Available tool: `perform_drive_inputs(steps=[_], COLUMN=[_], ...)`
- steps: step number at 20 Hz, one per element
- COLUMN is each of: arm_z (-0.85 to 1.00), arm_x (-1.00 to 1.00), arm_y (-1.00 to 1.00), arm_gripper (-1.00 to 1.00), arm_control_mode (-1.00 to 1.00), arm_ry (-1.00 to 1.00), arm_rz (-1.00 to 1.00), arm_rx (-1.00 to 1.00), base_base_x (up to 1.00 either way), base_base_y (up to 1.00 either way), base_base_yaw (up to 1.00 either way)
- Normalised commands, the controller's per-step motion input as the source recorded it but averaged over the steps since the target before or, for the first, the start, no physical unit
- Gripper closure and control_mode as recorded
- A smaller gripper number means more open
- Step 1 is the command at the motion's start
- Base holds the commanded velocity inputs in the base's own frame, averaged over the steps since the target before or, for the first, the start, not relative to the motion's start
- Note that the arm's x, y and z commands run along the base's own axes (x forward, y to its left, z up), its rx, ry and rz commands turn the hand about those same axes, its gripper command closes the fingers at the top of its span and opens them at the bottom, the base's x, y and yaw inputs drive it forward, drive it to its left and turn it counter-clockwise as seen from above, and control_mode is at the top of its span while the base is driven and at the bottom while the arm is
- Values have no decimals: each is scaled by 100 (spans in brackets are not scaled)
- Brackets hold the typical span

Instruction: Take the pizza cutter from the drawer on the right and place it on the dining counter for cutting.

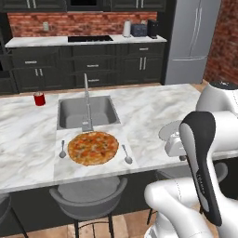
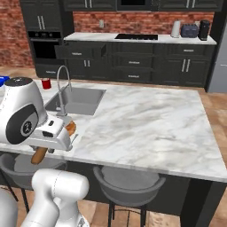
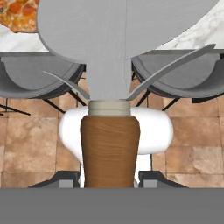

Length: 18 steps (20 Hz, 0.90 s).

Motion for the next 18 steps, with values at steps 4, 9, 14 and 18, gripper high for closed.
perform_drive_inputs(steps=[4,9,14,18], arm_z=[0,0,0,0], arm_x=[0,0,0,0], arm_y=[0,0,0,0], arm_gripper=[100,100,100,100], arm_control_mode=[100,100,100,100], arm_ry=[0,0,0,0], arm_rz=[0,0,0,0], arm_rx=[0,0,0,0], base_base_x=[51,15,-10,0], base_base_y=[8,1,18,37], base_base_yaw=[0,0,0,0])
